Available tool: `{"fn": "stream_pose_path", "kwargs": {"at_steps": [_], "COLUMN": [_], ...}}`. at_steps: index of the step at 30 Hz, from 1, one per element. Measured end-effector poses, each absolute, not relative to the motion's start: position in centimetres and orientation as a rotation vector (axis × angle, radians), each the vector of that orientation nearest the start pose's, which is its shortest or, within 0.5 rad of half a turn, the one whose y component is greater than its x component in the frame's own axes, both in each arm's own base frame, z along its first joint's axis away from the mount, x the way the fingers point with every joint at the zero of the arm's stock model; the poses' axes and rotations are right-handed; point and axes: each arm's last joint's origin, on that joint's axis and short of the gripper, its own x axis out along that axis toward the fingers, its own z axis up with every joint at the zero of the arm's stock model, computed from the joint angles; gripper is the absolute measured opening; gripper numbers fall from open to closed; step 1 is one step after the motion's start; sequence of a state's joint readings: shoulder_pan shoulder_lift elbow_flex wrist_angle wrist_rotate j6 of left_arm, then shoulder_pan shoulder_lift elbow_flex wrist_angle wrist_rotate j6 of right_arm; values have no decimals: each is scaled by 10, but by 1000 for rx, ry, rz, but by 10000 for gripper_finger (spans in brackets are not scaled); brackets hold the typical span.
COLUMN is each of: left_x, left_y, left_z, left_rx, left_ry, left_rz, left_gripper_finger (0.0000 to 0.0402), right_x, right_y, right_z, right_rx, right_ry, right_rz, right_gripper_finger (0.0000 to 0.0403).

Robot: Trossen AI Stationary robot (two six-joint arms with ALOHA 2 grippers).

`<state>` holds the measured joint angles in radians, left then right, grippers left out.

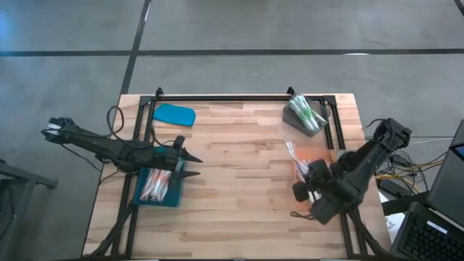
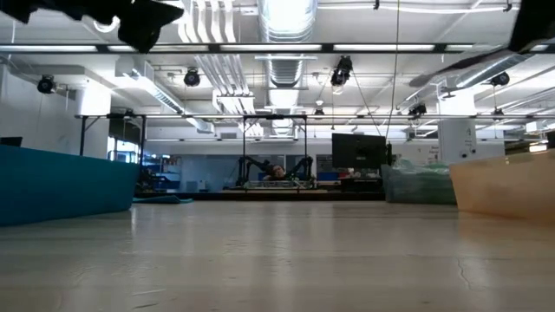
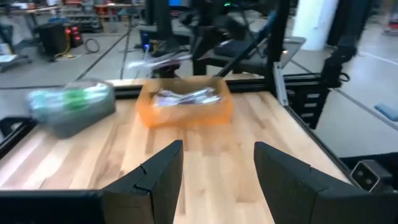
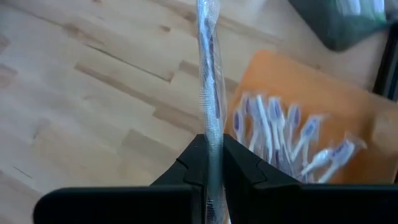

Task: Pick & Place Toothbrushes
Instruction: Put the purple toothbrush into the orange bin

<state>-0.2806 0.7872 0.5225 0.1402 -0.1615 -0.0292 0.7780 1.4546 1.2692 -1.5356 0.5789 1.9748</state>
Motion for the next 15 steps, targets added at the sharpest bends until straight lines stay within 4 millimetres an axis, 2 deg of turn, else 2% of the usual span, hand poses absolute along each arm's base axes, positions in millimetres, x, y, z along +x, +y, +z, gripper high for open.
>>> {"fn": "stream_pose_path", "kwargs": {"at_steps": [7,15], "left_x": [146,125], "left_y": [-39,-41], "left_z": [243,238], "left_rx": [-67,-24], "left_ry": [82,93], "left_rz": [-46,-42], "left_gripper_finger": [202,202], "right_x": [160,145], "right_y": [168,181], "right_z": [274,256], "right_rx": [650,665], "right_ry": [860,915], "right_rz": [-1051,-1147], "right_gripper_finger": [20,20]}}
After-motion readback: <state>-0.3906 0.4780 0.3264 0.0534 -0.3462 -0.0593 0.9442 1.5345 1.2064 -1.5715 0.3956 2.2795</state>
